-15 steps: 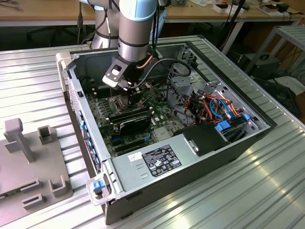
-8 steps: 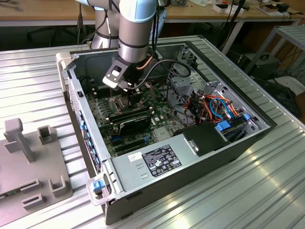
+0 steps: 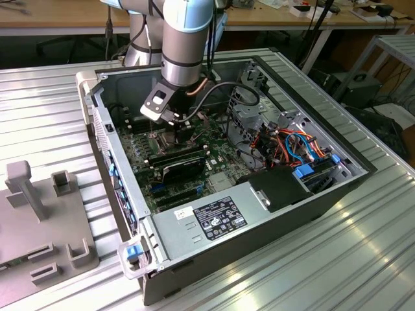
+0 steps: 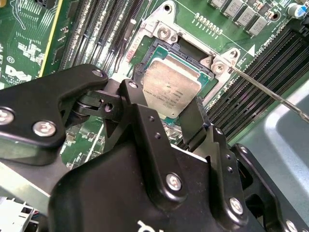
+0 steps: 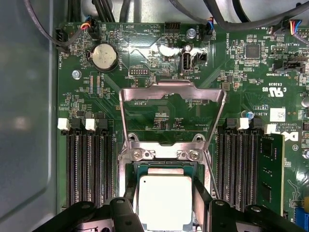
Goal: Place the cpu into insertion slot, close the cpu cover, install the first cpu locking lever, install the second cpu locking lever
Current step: 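Place the cpu into insertion slot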
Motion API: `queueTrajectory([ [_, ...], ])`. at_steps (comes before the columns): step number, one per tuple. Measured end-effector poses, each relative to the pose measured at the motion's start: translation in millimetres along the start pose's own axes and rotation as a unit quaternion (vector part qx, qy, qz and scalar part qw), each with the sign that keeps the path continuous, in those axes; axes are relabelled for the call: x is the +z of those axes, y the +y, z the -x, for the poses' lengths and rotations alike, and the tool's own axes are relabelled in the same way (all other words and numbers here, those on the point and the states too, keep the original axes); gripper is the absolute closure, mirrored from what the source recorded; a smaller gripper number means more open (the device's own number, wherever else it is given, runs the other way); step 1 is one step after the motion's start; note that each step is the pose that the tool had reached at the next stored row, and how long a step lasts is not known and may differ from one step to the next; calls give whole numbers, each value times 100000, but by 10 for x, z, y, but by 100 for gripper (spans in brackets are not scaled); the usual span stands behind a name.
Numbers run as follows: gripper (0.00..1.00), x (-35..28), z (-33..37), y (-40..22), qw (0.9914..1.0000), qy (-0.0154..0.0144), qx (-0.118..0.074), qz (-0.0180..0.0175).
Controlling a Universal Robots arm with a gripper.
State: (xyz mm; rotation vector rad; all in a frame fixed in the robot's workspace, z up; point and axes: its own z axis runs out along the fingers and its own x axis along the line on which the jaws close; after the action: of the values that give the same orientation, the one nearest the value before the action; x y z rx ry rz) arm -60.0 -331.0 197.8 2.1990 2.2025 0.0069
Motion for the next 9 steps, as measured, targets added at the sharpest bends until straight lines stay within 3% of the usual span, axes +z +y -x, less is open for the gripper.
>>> queueTrajectory([
  [9,45,7,-1,0,100000,7,1,13],
])
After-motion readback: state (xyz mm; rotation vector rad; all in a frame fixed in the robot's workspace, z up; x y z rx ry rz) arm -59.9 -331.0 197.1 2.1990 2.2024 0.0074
